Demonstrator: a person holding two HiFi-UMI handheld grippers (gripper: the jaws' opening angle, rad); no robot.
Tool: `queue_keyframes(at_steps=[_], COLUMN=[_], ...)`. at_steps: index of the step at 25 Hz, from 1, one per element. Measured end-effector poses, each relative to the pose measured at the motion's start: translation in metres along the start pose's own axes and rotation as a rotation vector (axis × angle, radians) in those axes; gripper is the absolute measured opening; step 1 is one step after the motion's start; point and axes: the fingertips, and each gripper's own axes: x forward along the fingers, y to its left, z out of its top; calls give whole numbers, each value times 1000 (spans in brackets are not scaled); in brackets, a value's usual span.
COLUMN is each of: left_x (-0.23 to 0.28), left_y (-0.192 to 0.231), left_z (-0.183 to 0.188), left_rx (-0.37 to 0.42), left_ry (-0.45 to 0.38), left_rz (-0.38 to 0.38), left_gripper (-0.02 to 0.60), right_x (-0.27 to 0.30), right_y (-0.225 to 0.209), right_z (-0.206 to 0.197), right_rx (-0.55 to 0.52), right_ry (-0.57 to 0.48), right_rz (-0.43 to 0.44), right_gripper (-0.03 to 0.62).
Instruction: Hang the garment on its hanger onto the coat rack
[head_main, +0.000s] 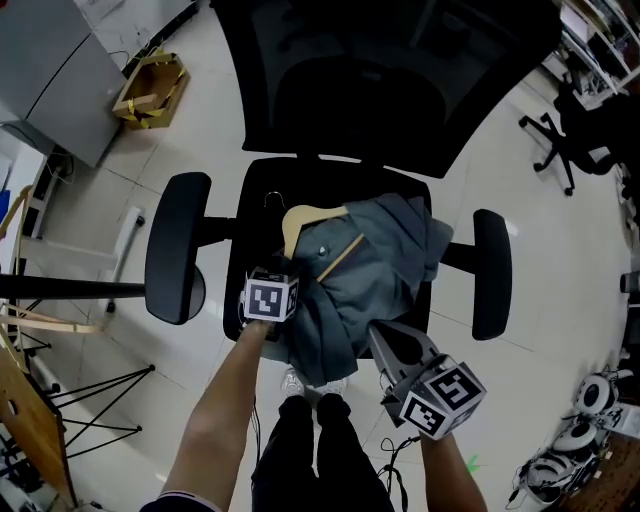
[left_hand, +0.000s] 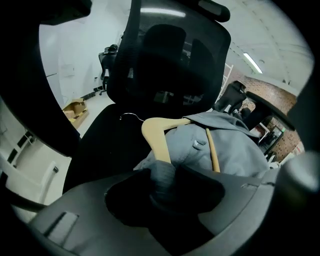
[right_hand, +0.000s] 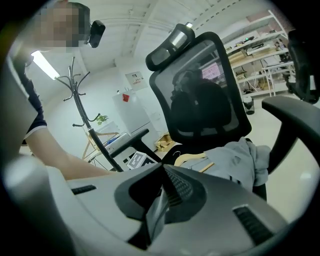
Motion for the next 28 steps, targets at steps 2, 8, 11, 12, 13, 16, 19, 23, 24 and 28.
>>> queue_keyframes(at_steps=[2, 8, 11, 12, 13, 16, 19, 23, 24, 28], left_x=[2, -19, -42, -51, -60, -84, -104, -125, -129, -153], left_y=[0, 0, -5, -8, -12, -24, -42, -74, -78, -91], left_z=[6, 19, 41, 49, 57, 77, 92, 94, 94, 106], left_rx=[26, 29, 101, 124, 148, 208, 261, 302, 304, 322], left_ry=[-3, -20, -101, -121, -137, -179, -205, -194, -193, -221], left_rz=[35, 43, 58, 59, 60, 48, 6, -76, -83, -102], left_gripper=[152, 106, 108, 109, 109, 109, 98, 75, 74, 74], right_x=[-2, -12, -19, -21, -23, -30, -39, -55, -59, -72], right_y=[-5, -6, -5, -3, -1, 9, 21, 32, 34, 43], right_z=[-2, 4, 10, 13, 16, 26, 38, 51, 54, 68], right_rx=[8, 5, 3, 0, -3, -14, -24, -30, -35, -64], right_ry=[3, -6, -24, -32, -40, -66, -95, -133, -142, -174], right_rz=[-6, -10, -14, -13, -10, -3, 1, 1, 1, 0], right_gripper=[0, 0, 0, 0, 0, 0, 0, 0, 0, 0])
